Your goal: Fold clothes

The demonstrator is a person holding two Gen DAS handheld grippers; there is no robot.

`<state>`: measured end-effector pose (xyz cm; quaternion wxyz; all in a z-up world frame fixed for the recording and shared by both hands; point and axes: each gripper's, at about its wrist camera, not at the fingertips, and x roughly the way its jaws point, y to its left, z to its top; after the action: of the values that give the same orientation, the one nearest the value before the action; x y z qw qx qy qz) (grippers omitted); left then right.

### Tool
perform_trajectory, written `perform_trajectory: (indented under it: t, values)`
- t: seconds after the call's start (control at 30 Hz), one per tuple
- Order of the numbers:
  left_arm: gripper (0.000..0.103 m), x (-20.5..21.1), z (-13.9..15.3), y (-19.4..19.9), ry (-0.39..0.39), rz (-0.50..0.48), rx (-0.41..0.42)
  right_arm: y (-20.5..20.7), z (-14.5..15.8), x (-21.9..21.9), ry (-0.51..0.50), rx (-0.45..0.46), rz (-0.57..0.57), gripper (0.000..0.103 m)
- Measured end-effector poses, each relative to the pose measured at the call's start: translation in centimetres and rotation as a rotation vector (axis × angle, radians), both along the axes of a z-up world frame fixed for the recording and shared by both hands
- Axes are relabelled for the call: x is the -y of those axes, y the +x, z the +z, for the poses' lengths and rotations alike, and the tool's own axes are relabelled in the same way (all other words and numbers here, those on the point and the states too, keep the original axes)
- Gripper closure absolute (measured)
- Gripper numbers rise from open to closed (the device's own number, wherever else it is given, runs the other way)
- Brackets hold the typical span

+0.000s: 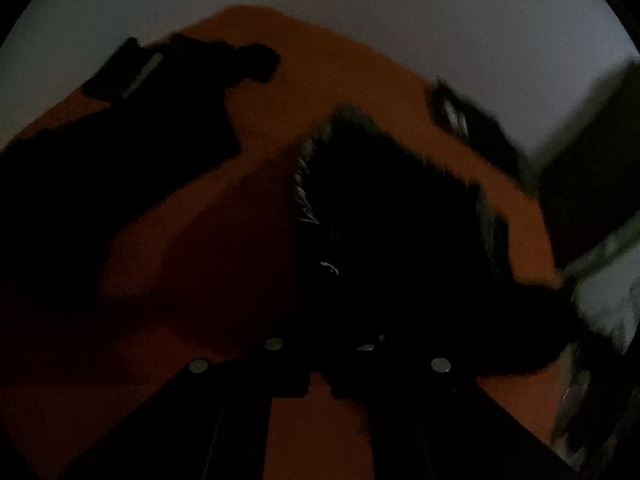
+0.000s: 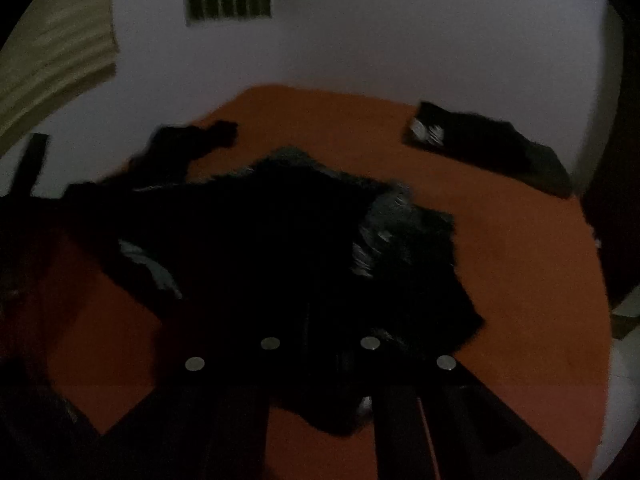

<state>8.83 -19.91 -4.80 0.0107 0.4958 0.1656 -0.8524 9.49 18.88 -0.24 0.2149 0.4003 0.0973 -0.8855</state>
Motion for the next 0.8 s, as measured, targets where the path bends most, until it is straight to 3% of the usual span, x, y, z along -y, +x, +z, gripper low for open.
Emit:
perform_trajectory:
  t: [0.03, 0.1, 0.17, 0.23, 0.3, 0.4, 0.53, 0.7, 0.8]
  values:
    - [0.092, -0.7, -1.3, 0.8, -0.058, -0.016, 0.040, 0.1, -1.2, -0.7, 0.024, 0.039, -0.015, 0.093]
    - [0.092, -1.6, -4.5, 2.0, -0.157, -0.031, 0.141, 0.2, -3.9, -2.1, 0.070, 0.129, -0.049, 0.077]
    - [0.090, -1.8, -6.8, 2.8, -0.181, -0.034, 0.205, 0.7, -7.5, -2.8, 0.096, 0.278, -0.087, 0.067]
    - [0.088, -1.7, -7.7, 2.9, -0.200, -0.034, 0.224, 1.3, -9.3, -3.6, 0.077, 0.362, -0.106, 0.067]
    - [0.079, -1.4, -8.0, 2.7, -0.238, -0.035, 0.215, 2.1, -10.0, -4.2, 0.048, 0.397, -0.117, 0.065]
    - [0.076, -1.1, -8.8, 2.0, -0.265, -0.037, 0.230, 3.9, -9.1, -4.5, 0.031, 0.348, -0.114, 0.062]
    - [0.075, -0.2, -9.0, 1.7, -0.261, -0.040, 0.252, 6.8, -10.6, -4.2, 0.031, 0.393, -0.058, 0.062]
    - [0.075, 0.5, -8.7, 0.7, -0.254, -0.020, 0.264, 11.2, -9.6, -0.8, 0.161, 0.146, 0.136, 0.063]
    - [0.075, 0.7, -8.7, 0.6, -0.237, 0.001, 0.266, 10.0, -10.2, 1.5, 0.160, 0.126, 0.149, 0.063]
